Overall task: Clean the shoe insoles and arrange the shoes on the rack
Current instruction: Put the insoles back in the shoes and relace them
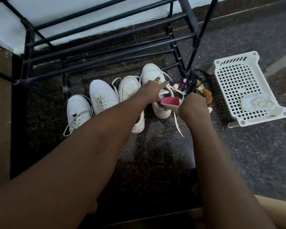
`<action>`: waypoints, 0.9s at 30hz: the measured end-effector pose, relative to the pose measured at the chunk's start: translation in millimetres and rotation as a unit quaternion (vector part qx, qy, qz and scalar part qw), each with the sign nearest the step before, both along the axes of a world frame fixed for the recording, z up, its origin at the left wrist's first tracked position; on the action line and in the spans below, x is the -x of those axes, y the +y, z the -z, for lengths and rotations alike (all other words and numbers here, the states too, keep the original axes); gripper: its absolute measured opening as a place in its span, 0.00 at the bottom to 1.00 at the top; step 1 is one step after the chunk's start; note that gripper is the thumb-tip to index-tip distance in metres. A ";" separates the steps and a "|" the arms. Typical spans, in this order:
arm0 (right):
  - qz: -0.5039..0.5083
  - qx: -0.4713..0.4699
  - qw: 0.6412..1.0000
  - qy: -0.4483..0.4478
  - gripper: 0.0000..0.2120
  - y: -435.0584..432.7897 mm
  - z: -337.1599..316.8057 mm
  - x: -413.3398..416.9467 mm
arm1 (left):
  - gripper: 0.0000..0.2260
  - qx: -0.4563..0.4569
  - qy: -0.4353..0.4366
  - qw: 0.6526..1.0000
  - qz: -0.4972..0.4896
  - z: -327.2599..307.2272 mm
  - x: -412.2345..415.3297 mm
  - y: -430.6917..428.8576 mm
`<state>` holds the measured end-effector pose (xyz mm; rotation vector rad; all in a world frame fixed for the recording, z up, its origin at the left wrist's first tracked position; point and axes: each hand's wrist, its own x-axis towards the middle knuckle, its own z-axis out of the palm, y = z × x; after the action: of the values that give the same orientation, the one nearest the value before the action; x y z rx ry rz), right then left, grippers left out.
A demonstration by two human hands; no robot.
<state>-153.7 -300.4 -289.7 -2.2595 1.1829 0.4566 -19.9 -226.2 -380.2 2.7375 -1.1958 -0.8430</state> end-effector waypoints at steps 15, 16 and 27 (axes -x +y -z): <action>-0.040 0.007 0.999 0.025 0.16 34.6 28.6 -33.0 | 0.10 -0.019 0.038 0.996 0.074 -13.7 -1.5 -0.5; -0.040 0.016 0.999 0.020 0.15 38.9 37.9 -32.8 | 0.10 -0.020 0.042 0.997 0.068 -11.2 -1.8 2.9; -0.075 0.093 0.992 -0.031 0.15 58.7 83.4 -42.3 | 0.17 0.003 0.070 0.997 0.043 -7.1 -6.5 8.1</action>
<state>-111.4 -241.7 -373.1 -2.5152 1.0664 0.3421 -13.4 -218.2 -373.1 2.5877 -1.2950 -1.0187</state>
